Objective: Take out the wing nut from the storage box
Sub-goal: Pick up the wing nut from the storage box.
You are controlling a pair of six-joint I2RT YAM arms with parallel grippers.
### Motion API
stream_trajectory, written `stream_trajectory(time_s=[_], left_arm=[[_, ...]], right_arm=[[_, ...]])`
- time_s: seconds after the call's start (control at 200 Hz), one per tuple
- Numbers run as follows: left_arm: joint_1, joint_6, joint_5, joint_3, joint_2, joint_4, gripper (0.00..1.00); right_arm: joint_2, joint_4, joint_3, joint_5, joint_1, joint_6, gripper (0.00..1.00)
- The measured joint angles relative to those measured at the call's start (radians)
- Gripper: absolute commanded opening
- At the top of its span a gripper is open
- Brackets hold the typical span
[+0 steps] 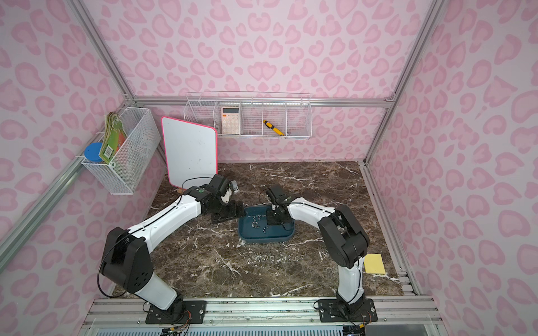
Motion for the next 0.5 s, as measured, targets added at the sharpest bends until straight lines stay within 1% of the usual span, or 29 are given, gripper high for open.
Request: stream_trajectory(time_s=[0.115, 0.36, 0.5], left_arm=[[0.000, -0.028, 0.039, 0.008, -0.011, 0.014, 0.81], [0.000, -0.112, 0.149, 0.031, -0.022, 0.080, 0.61], [0.000, -0.186, 0.235, 0.009, -0.040, 0.153, 0.54]], right_arm=[[-0.074, 0.040, -0.047, 0.002, 0.015, -0.003, 0.02], [-0.253, 0.138, -0.163, 0.038, 0.079, -0.012, 0.01], [-0.345, 0.195, -0.219, 0.061, 0.116, -0.023, 0.02]])
